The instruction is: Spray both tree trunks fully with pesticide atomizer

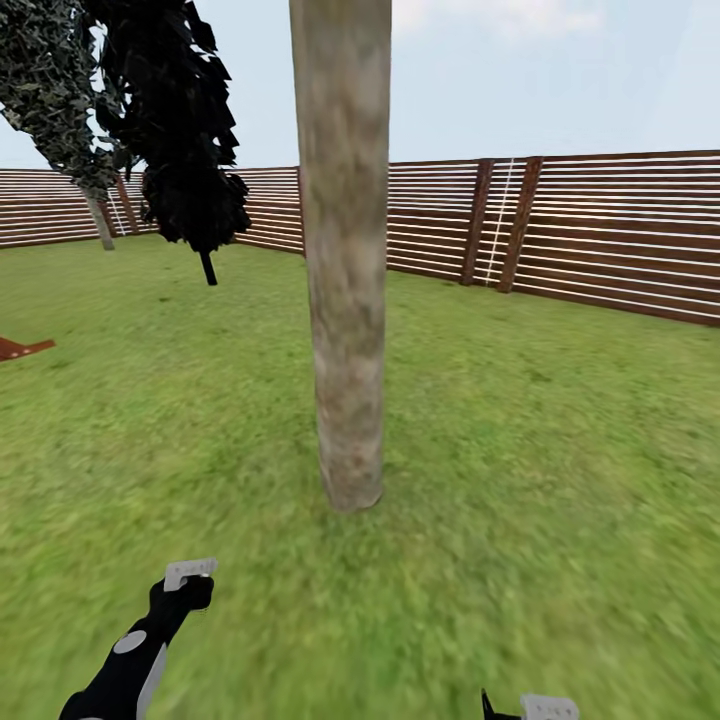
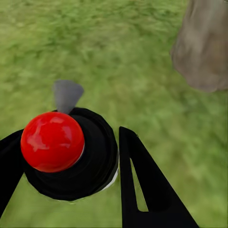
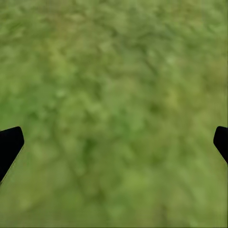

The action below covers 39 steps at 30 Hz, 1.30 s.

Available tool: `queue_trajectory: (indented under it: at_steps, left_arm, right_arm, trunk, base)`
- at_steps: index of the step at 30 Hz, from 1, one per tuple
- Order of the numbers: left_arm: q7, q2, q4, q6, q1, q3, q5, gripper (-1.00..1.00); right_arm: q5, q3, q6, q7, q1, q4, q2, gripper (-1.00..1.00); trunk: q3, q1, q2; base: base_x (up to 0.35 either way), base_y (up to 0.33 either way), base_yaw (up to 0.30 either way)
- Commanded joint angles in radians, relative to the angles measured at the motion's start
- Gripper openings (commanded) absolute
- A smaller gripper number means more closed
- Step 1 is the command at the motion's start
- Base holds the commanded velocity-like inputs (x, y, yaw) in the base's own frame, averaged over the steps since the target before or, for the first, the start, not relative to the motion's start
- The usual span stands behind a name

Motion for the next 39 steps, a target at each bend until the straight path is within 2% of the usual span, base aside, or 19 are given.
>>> queue_trajectory:
  at_steps: [1, 18, 20, 24, 25, 26, 28, 29, 30, 31, 32, 33, 34, 35, 36, 37, 38, 39]
  left_arm:
    - [0.0, 0.0, 0.0, 0.0, 0.0, 0.0, 0.0, -1.0]
    - [-0.004, 0.002, -0.002, -0.002, 0.0, 0.001, -0.005, -1.0]
    - [-0.008, 0.003, 0.0, -0.003, 0.001, 0.0, -0.011, -1.0]
    - [-0.015, 0.022, 0.0, -0.003, 0.001, -0.013, -0.019, -1.0]
    - [-0.024, 0.024, 0.0, -0.003, 0.001, -0.031, -0.027, -1.0]
    - [-0.044, 0.027, 0.0, -0.002, 0.001, -0.064, -0.052, -1.0]
    - [-0.098, 0.032, 0.0, 0.0, 0.0, -0.12, -0.13, -1.0]
    - [-0.127, 0.032, 0.0, 0.001, 0.0, -0.133, -0.163, -1.0]
    - [-0.164, 0.033, 0.001, 0.003, -0.002, -0.14, -0.197, -1.0]
    - [-0.256, 0.037, 0.001, 0.007, -0.004, -0.145, -0.26, -1.0]
    - [-0.336, 0.044, 0.001, 0.009, -0.007, -0.145, -0.316, -1.0]
    - [-0.463, 0.072, 0.0, 0.01, -0.007, -0.146, -0.395, -1.0]
    - [-0.526, 0.095, 0.0, 0.009, -0.007, -0.146, -0.414, -1.0]
    - [-0.601, 0.111, 0.0, 0.006, -0.006, -0.147, -0.425, -1.0]
    - [-0.639, 0.117, 0.0, 0.005, -0.006, -0.148, -0.436, -1.0]
    - [-0.69, 0.12, 0.0, 0.004, -0.006, -0.148, -0.5, -1.0]
    - [-0.704, 0.119, 0.0, 0.004, -0.006, -0.147, -0.55, -1.0]
    - [-0.715, 0.119, 0.001, 0.003, -0.005, -0.148, -0.611, -1.0]
  right_arm:
    - [0.0, 0.0, 0.0, 0.0, 0.0, 0.0, 0.0, 1.0]
    - [-0.002, -0.006, -0.003, -0.006, 0.0, -0.005, -0.003, 1.0]
    - [-0.003, -0.007, -0.003, -0.006, -0.001, -0.053, -0.001, 1.0]
    - [-0.003, -0.001, 0.002, 0.002, -0.002, -0.261, 0.013, 1.0]
    - [0.001, 0.016, 0.002, 0.004, -0.002, -0.309, 0.021, 1.0]
    - [0.013, 0.059, 0.003, 0.006, -0.002, -0.347, 0.027, 1.0]
    - [0.047, 0.208, 0.011, 0.006, -0.002, -0.394, 0.033, 1.0]
    - [0.055, 0.283, 0.03, 0.006, -0.004, -0.405, 0.035, 1.0]
    - [0.059, 0.355, 0.068, 0.007, -0.012, -0.412, 0.046, 1.0]
    - [0.064, 0.469, 0.159, 0.011, -0.038, -0.434, 0.078, 1.0]
    - [0.064, 0.548, 0.235, 0.05, -0.057, -0.456, 0.093, 1.0]
    - [0.065, 0.626, 0.334, 0.234, -0.069, -0.527, 0.102, 1.0]
    - [0.074, 0.64, 0.375, 0.363, -0.073, -0.56, 0.103, 1.0]
    - [0.129, 0.646, 0.405, 0.515, -0.075, -0.606, 0.104, 1.0]
    - [0.168, 0.646, 0.413, 0.576, -0.076, -0.633, 0.103, 1.0]
    - [0.209, 0.647, 0.419, 0.626, -0.077, -0.662, 0.103, 1.0]
    - [0.22, 0.647, 0.42, 0.645, -0.078, -0.674, 0.103, 1.0]
    - [0.228, 0.647, 0.421, 0.695, -0.083, -0.683, 0.103, 1.0]
  trunk:
    - [0.0, 0.0, 0.0]
    - [0.0, 0.0, 0.0]
    - [0.0, 0.0, 0.0]
    - [0.0, 0.0, 0.0]
    - [0.0, 0.0, 0.0]
    - [0.0, 0.0, 0.0]
    - [0.0, 0.0, 0.0]
    - [0.0, 0.0, 0.0]
    - [0.0, 0.0, 0.0]
    - [0.0, 0.0, 0.0]
    - [0.0, 0.0, 0.0]
    - [0.0, 0.0, 0.0]
    - [0.0, 0.0, 0.0]
    - [0.0, 0.0, 0.0]
    - [0.0, 0.0, 0.0]
    - [0.0, 0.0, 0.0]
    - [0.0, 0.0, 0.0]
    - [0.0, 0.0, 0.0]
  base:
    - [0.338, 0.0, 0.0]
    - [0.291, -0.08, 0.0]
    - [0.029, -0.005, 0.0]
    - [0.005, -0.001, 0.0]
    - [0.0, 0.0, 0.0]
    - [0.0, 0.0, 0.0]
    - [0.0, 0.0, 0.0]
    - [0.0, 0.0, 0.0]
    - [0.0, 0.0, 0.0]
    - [0.0, 0.0, 0.0]
    - [0.0, 0.0, 0.0]
    - [0.0, 0.0, 0.0]
    - [0.0, 0.0, 0.0]
    - [0.0, 0.0, 0.0]
    - [0.0, 0.0, 0.0]
    - [0.0, 0.0, 0.0]
    - [0.0, 0.0, 0.0]
    - [0.0, 0.0, 0.0]
